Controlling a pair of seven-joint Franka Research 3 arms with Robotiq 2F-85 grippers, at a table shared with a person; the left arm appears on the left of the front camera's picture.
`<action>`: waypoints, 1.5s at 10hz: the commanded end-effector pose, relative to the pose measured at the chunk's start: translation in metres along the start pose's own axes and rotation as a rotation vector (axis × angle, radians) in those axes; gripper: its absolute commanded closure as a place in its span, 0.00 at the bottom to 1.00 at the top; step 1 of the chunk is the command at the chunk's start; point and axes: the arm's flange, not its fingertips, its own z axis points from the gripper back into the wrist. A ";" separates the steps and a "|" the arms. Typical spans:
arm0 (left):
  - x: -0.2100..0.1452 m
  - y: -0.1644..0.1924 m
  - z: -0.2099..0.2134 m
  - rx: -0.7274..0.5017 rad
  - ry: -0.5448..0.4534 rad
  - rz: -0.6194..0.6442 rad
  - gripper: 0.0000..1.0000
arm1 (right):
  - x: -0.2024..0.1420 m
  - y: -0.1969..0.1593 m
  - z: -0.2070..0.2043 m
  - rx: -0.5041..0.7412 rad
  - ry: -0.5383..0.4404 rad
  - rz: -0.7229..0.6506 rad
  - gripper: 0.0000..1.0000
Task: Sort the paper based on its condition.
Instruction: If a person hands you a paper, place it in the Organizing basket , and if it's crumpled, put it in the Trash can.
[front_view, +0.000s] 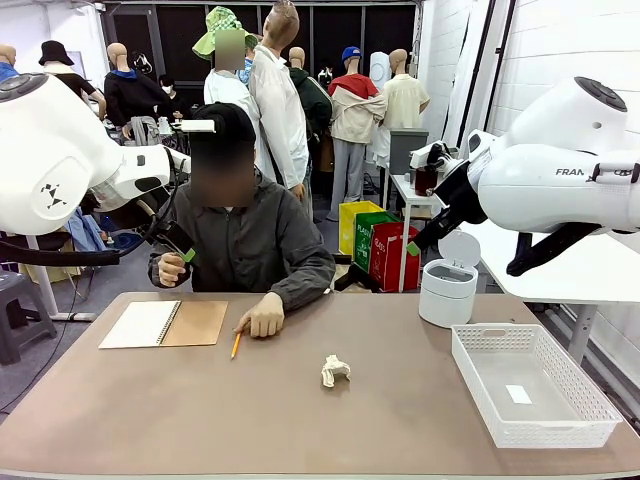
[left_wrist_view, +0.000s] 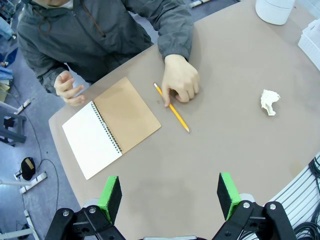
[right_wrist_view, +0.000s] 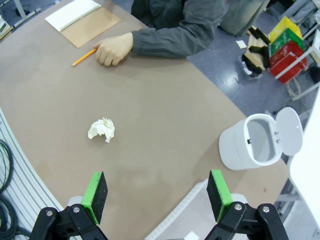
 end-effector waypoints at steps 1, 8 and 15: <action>0.002 0.000 0.001 0.000 0.002 0.000 0.00 | 0.000 0.000 0.000 0.002 0.000 0.000 0.00; 0.002 0.000 0.001 0.000 0.002 0.000 0.00 | 0.004 0.007 -0.003 -0.002 0.035 -0.007 0.00; 0.002 0.000 0.001 0.000 0.002 0.000 0.00 | 0.027 0.084 -0.074 0.033 0.248 0.099 0.00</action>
